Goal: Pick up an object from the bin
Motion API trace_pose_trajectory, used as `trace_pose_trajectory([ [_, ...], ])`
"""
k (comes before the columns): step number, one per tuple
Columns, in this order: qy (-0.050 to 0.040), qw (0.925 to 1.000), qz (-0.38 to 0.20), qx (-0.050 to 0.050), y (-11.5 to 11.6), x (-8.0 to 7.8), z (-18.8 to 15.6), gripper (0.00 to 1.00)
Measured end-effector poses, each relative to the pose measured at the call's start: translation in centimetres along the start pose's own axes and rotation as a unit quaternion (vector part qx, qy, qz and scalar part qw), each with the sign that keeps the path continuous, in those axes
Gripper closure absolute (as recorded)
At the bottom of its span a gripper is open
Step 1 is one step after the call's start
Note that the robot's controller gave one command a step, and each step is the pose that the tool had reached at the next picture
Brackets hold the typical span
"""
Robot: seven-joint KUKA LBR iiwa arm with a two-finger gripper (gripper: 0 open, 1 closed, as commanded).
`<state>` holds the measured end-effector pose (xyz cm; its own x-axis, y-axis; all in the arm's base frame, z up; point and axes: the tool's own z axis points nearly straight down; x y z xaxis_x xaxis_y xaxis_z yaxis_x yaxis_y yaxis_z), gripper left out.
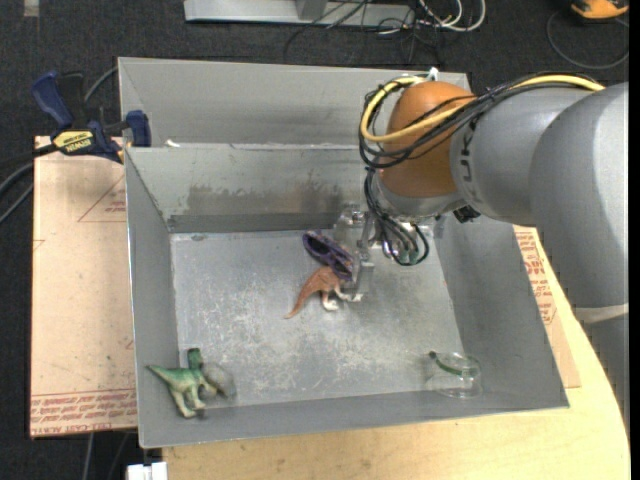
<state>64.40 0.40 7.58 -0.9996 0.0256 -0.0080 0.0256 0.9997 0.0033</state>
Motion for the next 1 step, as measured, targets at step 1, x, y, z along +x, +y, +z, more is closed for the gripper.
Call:
trace_pose_trajectory([
  [1, -0.0001, 0.9945, 0.104, 0.0, 2.03, 8.9, 0.44, 0.0],
])
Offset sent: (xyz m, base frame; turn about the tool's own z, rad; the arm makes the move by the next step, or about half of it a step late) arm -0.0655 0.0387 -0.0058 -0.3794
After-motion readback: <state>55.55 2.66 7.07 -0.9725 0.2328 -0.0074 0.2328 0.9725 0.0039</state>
